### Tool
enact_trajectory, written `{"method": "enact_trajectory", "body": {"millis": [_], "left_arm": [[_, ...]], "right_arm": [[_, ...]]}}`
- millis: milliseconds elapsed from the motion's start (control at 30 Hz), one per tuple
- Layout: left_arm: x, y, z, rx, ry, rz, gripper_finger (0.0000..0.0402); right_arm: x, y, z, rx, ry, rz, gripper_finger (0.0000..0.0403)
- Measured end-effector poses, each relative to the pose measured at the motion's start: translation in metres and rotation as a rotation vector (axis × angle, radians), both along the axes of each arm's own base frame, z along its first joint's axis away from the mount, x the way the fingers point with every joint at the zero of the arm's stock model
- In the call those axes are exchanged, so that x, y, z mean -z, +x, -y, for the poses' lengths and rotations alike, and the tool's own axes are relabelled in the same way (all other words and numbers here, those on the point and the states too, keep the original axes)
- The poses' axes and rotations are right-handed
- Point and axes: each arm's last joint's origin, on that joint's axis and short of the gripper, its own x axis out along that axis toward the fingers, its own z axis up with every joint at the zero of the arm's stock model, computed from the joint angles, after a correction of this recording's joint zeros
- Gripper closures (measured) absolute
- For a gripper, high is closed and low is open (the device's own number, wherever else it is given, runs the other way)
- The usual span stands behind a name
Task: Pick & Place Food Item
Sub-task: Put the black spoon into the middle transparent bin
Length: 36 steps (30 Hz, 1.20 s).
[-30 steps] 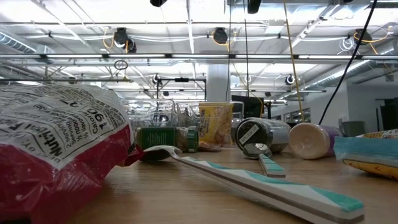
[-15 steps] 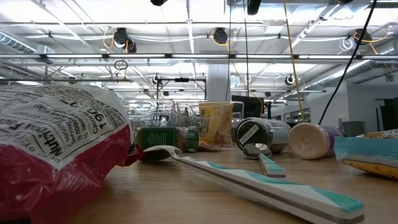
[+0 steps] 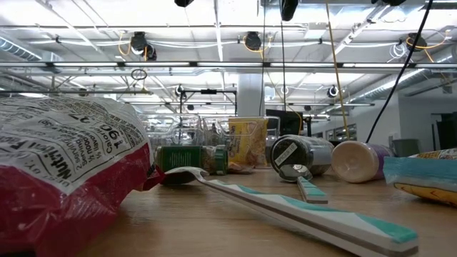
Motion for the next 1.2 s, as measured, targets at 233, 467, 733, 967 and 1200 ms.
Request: {"method": "enact_trajectory", "body": {"millis": [233, 467, 733, 967, 1200], "left_arm": [[0.001, 0.000, 0.000, 0.000, 0.000, -0.005, 0.0202], [0.005, 0.000, -0.008, -0.030, 0.011, -0.050, 0.0148], [0.007, 0.001, -0.018, -0.040, 0.031, -0.071, 0.0135], [0.005, 0.002, -0.022, -0.020, 0.024, -0.054, 0.0135], [0.003, 0.003, -0.025, -0.031, 0.057, -0.028, 0.0135]], "right_arm": [[0.003, 0.001, 0.000, 0.002, -0.004, -0.027, 0.0402], [0.005, 0.001, 0.000, 0.003, -0.016, -0.048, 0.0402], [0.011, 0.000, 0.001, 0.004, -0.057, -0.127, 0.0402], [0.013, -0.005, 0.009, -0.009, -0.046, -0.202, 0.0402], [0.013, -0.005, 0.013, -0.059, -0.004, -0.213, 0.0403]]}}
